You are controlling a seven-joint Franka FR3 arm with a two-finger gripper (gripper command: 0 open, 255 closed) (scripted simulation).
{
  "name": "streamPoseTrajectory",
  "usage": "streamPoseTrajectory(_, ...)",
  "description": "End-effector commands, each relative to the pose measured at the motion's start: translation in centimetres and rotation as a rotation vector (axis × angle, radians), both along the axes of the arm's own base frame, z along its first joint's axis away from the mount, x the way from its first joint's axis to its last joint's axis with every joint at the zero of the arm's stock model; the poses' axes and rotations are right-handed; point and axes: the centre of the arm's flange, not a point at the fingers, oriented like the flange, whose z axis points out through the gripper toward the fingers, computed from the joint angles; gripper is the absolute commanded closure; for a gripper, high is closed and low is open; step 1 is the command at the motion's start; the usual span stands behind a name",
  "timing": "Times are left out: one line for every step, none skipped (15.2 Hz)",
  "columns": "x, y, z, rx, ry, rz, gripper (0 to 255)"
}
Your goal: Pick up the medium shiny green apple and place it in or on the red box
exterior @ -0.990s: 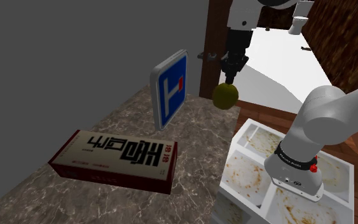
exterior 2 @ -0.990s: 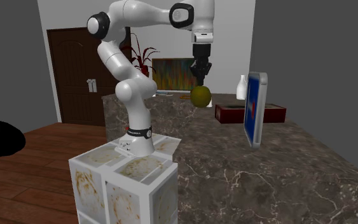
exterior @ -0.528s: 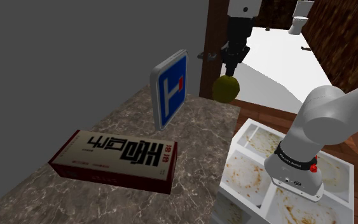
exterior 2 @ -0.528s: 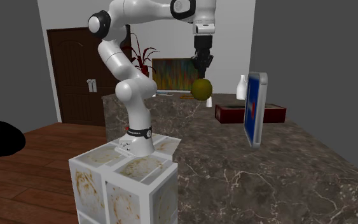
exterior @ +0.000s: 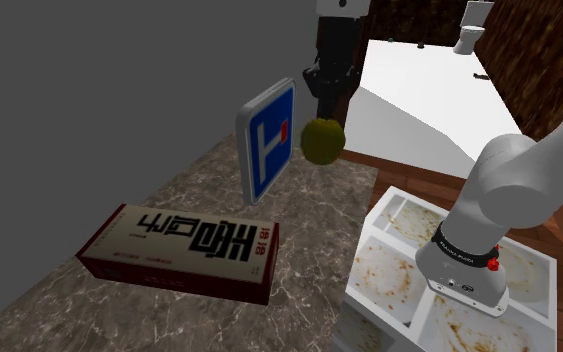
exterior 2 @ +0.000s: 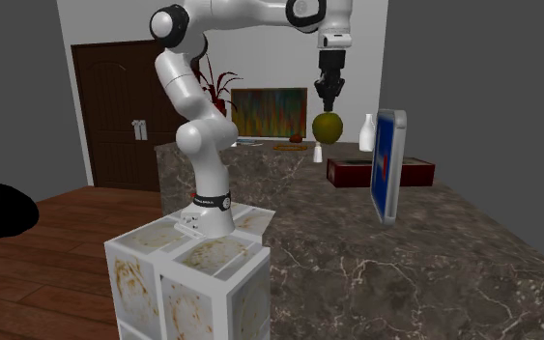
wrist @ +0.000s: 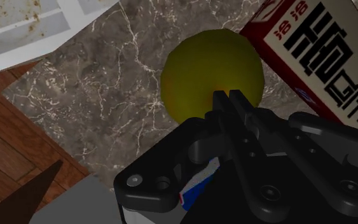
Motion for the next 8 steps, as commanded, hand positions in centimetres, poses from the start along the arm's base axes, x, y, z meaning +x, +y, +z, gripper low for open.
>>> streamPoseTrajectory(0.9,2.7,0.4,0.001,0.000,0.000,255)
streamPoseTrajectory(1.4,3.9,0.6,0.001,0.000,0.000,255)
streamPoseTrajectory(1.9,5.1,0.8,0.001,0.000,0.000,255)
streamPoseTrajectory(2.4,6.3,1.0,0.001,0.000,0.000,255)
streamPoseTrajectory(2.9,7.5,1.2,0.001,0.000,0.000,255)
streamPoseTrajectory(3.4,8.7,1.4,0.001,0.000,0.000,255)
streamPoseTrajectory(3.9,9.9,1.7,0.001,0.000,0.000,255)
streamPoseTrajectory(4.4,11.1,1.9,0.001,0.000,0.000,255)
